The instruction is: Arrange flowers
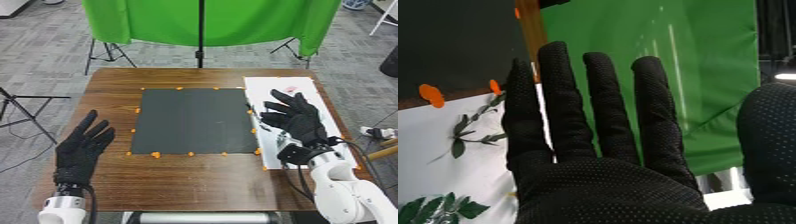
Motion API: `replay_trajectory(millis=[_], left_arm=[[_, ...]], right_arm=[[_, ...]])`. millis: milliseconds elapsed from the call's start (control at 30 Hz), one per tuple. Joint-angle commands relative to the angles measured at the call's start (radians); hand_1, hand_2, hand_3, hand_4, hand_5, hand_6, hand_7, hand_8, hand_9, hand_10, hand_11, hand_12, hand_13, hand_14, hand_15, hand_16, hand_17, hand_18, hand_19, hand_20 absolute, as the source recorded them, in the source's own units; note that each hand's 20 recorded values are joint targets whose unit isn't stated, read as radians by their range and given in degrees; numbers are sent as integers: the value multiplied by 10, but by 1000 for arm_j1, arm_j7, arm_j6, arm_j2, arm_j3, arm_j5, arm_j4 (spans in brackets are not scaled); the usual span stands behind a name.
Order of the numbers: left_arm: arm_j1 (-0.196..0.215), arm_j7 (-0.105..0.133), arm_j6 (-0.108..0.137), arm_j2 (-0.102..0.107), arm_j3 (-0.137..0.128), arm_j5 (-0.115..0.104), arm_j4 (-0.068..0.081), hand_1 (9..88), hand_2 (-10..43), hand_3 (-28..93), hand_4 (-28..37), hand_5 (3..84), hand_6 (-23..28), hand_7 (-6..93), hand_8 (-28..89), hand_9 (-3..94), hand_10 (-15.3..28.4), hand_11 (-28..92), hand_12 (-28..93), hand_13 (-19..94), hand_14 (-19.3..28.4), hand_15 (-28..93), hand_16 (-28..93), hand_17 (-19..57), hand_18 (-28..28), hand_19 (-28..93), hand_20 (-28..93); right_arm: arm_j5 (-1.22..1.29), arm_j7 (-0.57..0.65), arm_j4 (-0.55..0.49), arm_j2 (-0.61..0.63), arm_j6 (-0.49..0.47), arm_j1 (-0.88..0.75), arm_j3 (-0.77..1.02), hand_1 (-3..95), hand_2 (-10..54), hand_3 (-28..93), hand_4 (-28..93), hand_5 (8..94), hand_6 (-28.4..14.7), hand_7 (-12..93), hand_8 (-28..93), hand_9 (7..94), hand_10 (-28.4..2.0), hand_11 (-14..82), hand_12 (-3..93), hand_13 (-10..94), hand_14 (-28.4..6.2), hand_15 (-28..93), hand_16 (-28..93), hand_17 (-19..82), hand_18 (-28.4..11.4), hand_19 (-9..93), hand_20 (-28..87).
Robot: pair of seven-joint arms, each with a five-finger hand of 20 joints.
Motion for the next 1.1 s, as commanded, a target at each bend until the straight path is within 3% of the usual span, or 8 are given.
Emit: replay_trajectory(millis=[33, 233, 333, 433, 633, 800, 967, 1100], left_arm=[[13, 0, 14, 1, 2, -5, -4, 231, 62, 800, -281, 373, 62, 66, -83, 315, 190, 200, 105, 189, 271, 523, -93, -91, 284, 533, 79], [12, 0, 13, 0, 1, -5, -3, 232, 62, 799, -281, 373, 63, 68, -82, 316, 190, 204, 105, 190, 271, 526, -95, -91, 284, 534, 79], [13, 5, 15, 3, 1, -11, 0, 232, 62, 799, -280, 372, 65, 68, -82, 316, 191, 204, 105, 191, 271, 526, -95, -91, 284, 535, 79], [17, 2, 10, 0, -2, -5, -3, 231, 61, 801, -279, 372, 65, 68, -82, 317, 191, 206, 106, 191, 272, 527, -95, -91, 284, 535, 79], [14, -4, 10, -3, -3, -6, -1, 232, 62, 801, -279, 373, 66, 69, -81, 320, 195, 210, 107, 193, 272, 528, -96, -91, 284, 536, 78], [13, 1, 11, 1, -5, -6, -2, 231, 61, 801, -277, 373, 67, 70, -82, 323, 196, 212, 107, 194, 273, 529, -97, -90, 284, 537, 78], [24, 3, 11, -1, -13, -3, -6, 232, 61, 801, -278, 373, 68, 72, -82, 324, 197, 215, 108, 194, 273, 530, -97, -90, 284, 538, 77], [28, -2, 7, -7, -16, 1, -8, 232, 62, 800, -278, 374, 68, 73, -82, 326, 198, 216, 108, 195, 274, 531, -97, -90, 284, 539, 77]], right_arm=[[2, -5, -7, 3, 12, -12, 0, 164, 83, 687, -283, 474, 17, 152, -127, 513, -142, 115, 141, 433, -190, 319, 148, 153, -274, 541, 138], [-18, 10, -27, 11, 33, -10, 5, 164, 84, 690, -283, 474, 16, 153, -127, 513, -142, 117, 141, 436, -188, 329, 147, 153, -273, 546, 139], [-221, 124, -86, 48, 213, -7, -24, 167, 91, 696, -282, 477, 13, 157, -128, 521, -150, 128, 142, 448, -189, 365, 148, 156, -272, 574, 150], [-235, 142, -120, 47, 205, -40, 19, 170, 94, 700, -282, 497, 1, 163, -132, 568, -166, 194, 144, 495, -183, 470, 128, 179, -267, 625, 161], [-335, 206, -159, 64, 258, -57, 34, 165, 86, 702, -283, 502, -8, 155, -127, 578, -173, 222, 142, 519, -181, 532, 114, 219, -258, 676, 159], [-584, 389, -197, 93, 332, -74, 22, 183, 75, 700, -282, 513, -20, 154, -124, 600, -183, 245, 146, 547, -178, 572, 107, 253, -250, 718, 152], [-1009, 764, -212, 142, 372, 7, -112, 222, 56, 712, -265, 524, -31, 155, -123, 621, -182, 273, 148, 576, -171, 605, 97, 284, -237, 763, 124], [-1194, 931, -223, 149, 273, 7, -140, 251, 34, 718, -251, 546, -41, 160, -124, 628, -184, 291, 149, 591, -166, 620, 90, 299, -237, 791, 75]])
